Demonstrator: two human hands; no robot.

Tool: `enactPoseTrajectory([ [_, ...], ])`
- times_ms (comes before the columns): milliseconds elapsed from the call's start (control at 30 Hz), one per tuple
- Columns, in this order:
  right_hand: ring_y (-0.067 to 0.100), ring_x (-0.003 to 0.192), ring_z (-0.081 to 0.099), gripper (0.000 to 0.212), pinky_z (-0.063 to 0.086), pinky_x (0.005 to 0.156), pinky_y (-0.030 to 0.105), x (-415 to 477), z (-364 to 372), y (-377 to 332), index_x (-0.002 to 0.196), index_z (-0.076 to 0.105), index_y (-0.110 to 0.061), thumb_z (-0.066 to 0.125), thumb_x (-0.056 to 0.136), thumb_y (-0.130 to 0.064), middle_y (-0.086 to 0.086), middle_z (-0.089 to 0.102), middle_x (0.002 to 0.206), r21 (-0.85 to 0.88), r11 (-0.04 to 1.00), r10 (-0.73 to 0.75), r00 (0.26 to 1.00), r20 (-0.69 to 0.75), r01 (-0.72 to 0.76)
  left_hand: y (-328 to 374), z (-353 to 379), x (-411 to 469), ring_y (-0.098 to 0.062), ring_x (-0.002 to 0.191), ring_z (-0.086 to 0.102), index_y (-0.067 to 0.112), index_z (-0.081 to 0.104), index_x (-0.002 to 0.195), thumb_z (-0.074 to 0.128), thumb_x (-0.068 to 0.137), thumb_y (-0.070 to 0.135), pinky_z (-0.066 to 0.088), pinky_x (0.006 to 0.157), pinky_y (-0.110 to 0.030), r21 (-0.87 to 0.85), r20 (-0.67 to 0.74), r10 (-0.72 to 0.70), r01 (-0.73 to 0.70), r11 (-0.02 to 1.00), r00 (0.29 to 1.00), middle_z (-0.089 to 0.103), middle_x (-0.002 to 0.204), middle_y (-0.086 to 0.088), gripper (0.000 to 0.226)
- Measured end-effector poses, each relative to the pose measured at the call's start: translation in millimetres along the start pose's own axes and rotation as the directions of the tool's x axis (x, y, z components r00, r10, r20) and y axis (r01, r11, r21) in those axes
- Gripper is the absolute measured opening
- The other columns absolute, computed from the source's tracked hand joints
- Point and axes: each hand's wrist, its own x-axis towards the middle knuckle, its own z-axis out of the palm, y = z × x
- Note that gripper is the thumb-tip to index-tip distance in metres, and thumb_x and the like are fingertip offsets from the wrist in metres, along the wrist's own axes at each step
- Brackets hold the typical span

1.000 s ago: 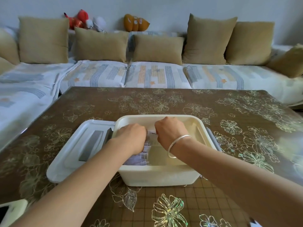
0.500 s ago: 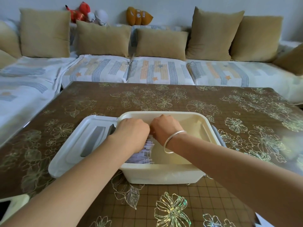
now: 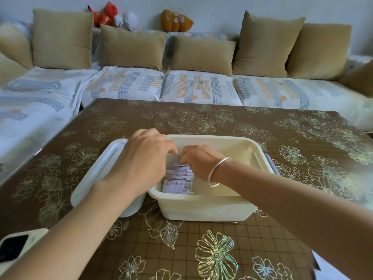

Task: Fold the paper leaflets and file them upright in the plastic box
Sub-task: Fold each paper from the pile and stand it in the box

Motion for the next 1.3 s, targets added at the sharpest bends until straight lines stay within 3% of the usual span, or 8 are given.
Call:
enactPoseTrajectory([
  [133,0.02,0.096,0.062,0.039,0.046,0.083,0.027,-24.2,-32.5,-6.5,0.111,0.068,-0.025,0.05,0.088,0.001,-0.003,0.066,0.108,0.019,1.0,0.012,0.983,-0.185,-0.009,21.7,-0.6,-8.9,-0.023,0.084,0.061,0.016,0.075,0.09,0.06,0.071,-0.012,0.04,0.081,-0.035,-0.102,-0.105,-0.01,-0.001,0.995,0.994,0.072,0.087,0.002,0.037],
  [367,0.005,0.065,0.064,0.03,0.053,0.065,0.016,-163.4,-59.3,7.2,0.093,0.073,-0.02,0.054,0.088,0.003,-0.009,0.07,0.08,0.515,0.856,0.335,0.801,-0.497,-0.039,103.3,2.3,-34.5,-0.019,0.088,0.057,0.015,0.072,0.088,0.045,0.081,0.0,0.045,0.081,-0.033,-0.307,-0.234,0.026,-0.099,0.947,0.972,0.067,0.086,0.004,0.032],
  [467,0.012,0.067,0.065,0.026,0.055,0.063,0.023,-233.6,-30.0,20.0,0.088,0.072,-0.018,0.057,0.085,0.002,-0.007,0.07,0.078,0.565,0.809,0.515,0.662,-0.544,-0.164,148.8,15.2,-54.8,-0.015,0.089,0.057,0.017,0.072,0.088,0.046,0.082,0.003,0.046,0.082,-0.031,-0.393,-0.2,0.057,-0.133,0.91,0.978,0.067,0.087,0.005,0.029],
  [567,0.022,0.076,0.064,0.031,0.051,0.063,0.031,-304.9,32.0,23.4,0.081,0.07,-0.022,0.062,0.075,0.007,-0.004,0.069,0.082,0.411,0.758,0.651,0.551,-0.523,-0.506,196.5,44.1,-88.0,-0.008,0.089,0.057,0.022,0.072,0.092,0.058,0.082,0.001,0.051,0.083,-0.033,-0.495,-0.014,0.072,-0.069,0.866,0.997,0.067,0.091,0.01,0.027],
  [700,0.027,0.105,0.063,0.026,0.052,0.084,0.039,-357.5,91.6,7.3,0.096,0.072,-0.022,0.061,0.08,-0.005,0.0,0.07,0.108,0.194,0.746,0.648,0.625,-0.435,-0.638,233.0,71.7,-121.4,-0.003,0.092,0.057,0.027,0.071,0.097,0.057,0.085,0.004,0.05,0.086,-0.028,-0.554,0.131,0.033,0.045,0.831,0.991,0.066,0.097,0.015,0.03],
  [833,0.018,0.131,0.046,0.048,0.037,0.107,0.037,-355.7,103.8,-6.3,0.124,0.061,-0.024,0.025,0.095,-0.036,-0.005,0.054,0.137,0.191,0.785,0.616,0.704,-0.354,-0.59,235.3,71.0,-132.0,-0.002,0.095,0.057,0.026,0.071,0.101,0.058,0.087,0.003,0.047,0.091,-0.024,-0.565,0.138,-0.021,0.096,0.819,0.99,0.067,0.101,0.016,0.03],
  [1133,0.018,0.116,0.056,0.049,0.05,0.091,0.031,-298.7,90.6,-61.3,0.128,0.058,-0.016,0.039,0.084,-0.006,-0.001,0.064,0.121,0.336,0.903,0.384,0.855,-0.347,-0.269,183.3,73.0,-169.4,-0.018,0.11,0.055,0.019,0.069,0.109,0.058,0.084,0.034,0.045,0.098,-0.037,-0.39,0.124,-0.11,0.15,0.909,0.986,0.064,0.117,0.005,0.032],
  [1300,0.012,0.114,0.05,0.029,0.045,0.096,0.026,-283.3,58.2,-24.3,0.12,0.057,-0.027,0.058,0.092,-0.025,-0.008,0.055,0.121,0.235,0.867,0.483,0.858,-0.174,-0.44,176.6,78.2,-178.6,-0.014,0.122,0.047,0.024,0.065,0.121,0.04,0.084,0.056,0.034,0.107,-0.034,-0.357,0.173,-0.1,0.157,0.921,0.98,0.056,0.132,0.009,0.055],
])
